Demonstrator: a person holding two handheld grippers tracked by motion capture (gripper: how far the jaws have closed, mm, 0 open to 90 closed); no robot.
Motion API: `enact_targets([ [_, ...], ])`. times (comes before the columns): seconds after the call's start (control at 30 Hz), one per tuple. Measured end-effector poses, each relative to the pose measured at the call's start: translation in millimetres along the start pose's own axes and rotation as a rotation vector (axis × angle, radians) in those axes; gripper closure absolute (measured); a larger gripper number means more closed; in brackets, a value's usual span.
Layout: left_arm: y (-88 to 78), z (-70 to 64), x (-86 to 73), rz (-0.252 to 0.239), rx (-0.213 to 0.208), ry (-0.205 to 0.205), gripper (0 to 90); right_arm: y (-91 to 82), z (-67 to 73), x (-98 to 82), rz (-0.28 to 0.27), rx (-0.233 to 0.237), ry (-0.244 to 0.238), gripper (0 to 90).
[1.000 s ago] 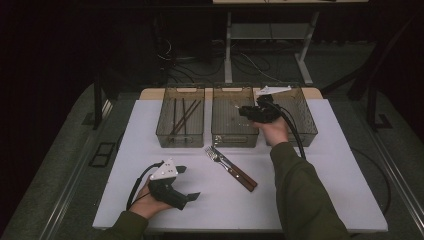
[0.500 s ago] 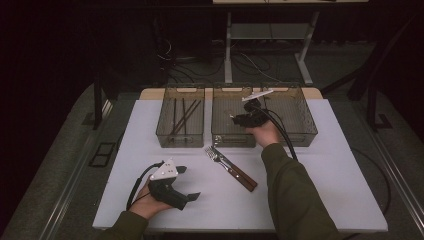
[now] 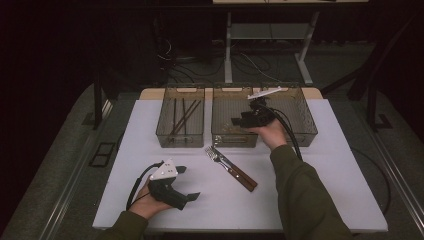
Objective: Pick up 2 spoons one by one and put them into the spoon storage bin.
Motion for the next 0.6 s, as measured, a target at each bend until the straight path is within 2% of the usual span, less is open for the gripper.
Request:
enact_targets([
  [0.3,0.0,-1.0,-0.4,0.003,0.002,0.004,0.0,-30.6,22.1,-10.4,-0.037,0.046,-0.06,41.8],
  [0.5,0.2,-1.3,-0.7,0.005,0.003,0.002,0.0,-48.7,30.1,-29.7,-0.032,0.05,-0.088,44.8],
  [0.6,0.1,-0.9,-0.9,0.004,0.006,-0.002,0.0,-57.1,31.7,-42.0,-0.036,0.056,-0.081,48.7],
])
Point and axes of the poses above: each handheld gripper's, and its own axes: y roughly forward along the jaws, x roughly out of its top, z roughly to its left, the point moved 10 cm from there along y, roughly forward along the jaws, and after that the axes turned 10 degrees about x, right-handed, at the moved point
